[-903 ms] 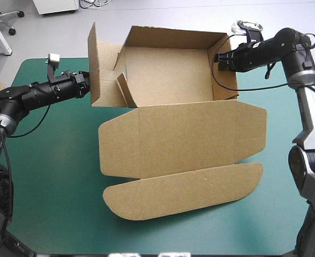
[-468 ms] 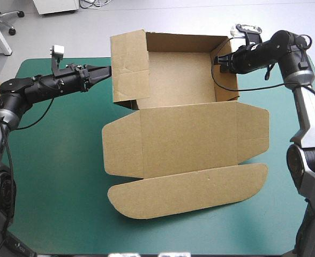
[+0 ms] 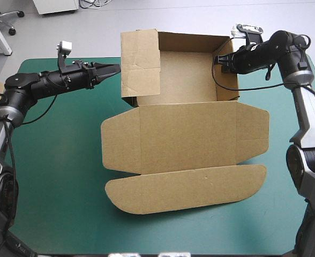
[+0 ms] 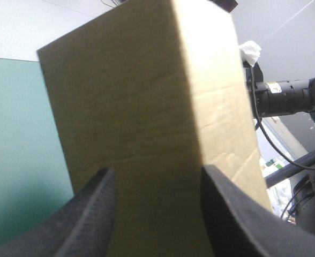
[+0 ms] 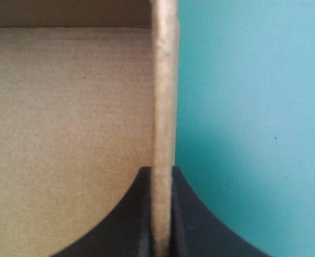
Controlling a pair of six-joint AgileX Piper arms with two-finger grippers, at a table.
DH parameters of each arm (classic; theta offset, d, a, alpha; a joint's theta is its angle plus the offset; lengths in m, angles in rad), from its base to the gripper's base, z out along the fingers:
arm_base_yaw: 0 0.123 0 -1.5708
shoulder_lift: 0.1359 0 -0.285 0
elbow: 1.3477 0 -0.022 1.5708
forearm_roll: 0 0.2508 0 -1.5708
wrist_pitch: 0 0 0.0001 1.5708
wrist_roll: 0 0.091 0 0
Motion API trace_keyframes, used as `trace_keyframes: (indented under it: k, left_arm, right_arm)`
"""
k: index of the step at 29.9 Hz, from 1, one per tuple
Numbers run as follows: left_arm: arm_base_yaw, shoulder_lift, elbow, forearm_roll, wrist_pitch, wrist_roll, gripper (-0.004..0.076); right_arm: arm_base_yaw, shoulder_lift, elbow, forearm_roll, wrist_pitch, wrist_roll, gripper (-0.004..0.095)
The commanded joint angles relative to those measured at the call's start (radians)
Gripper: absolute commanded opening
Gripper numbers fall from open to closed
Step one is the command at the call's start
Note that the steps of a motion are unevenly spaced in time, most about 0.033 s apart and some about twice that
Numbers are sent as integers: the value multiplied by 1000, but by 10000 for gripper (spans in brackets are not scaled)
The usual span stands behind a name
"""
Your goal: Fold the box
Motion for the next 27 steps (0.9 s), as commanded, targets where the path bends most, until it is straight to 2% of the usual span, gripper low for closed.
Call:
trace_keyframes:
  k: [1, 15, 20, 27]
  left_arm:
    - [-11, -47, -76, -47, 14, -27, 405]
    - [-35, -34, -147, 142, 11, -155, 405]
    - [-45, -34, -202, 251, 27, -260, 405]
    - [-53, -34, -258, 371, 14, -354, 405]
  right_arm:
    - [17, -57, -30, 2, -42, 26, -32]
    - [37, -53, -30, 28, -63, 49, -32]
    - [37, -53, -30, 28, -54, 65, -31]
    - [74, -51, -30, -96, -30, 112, -31]
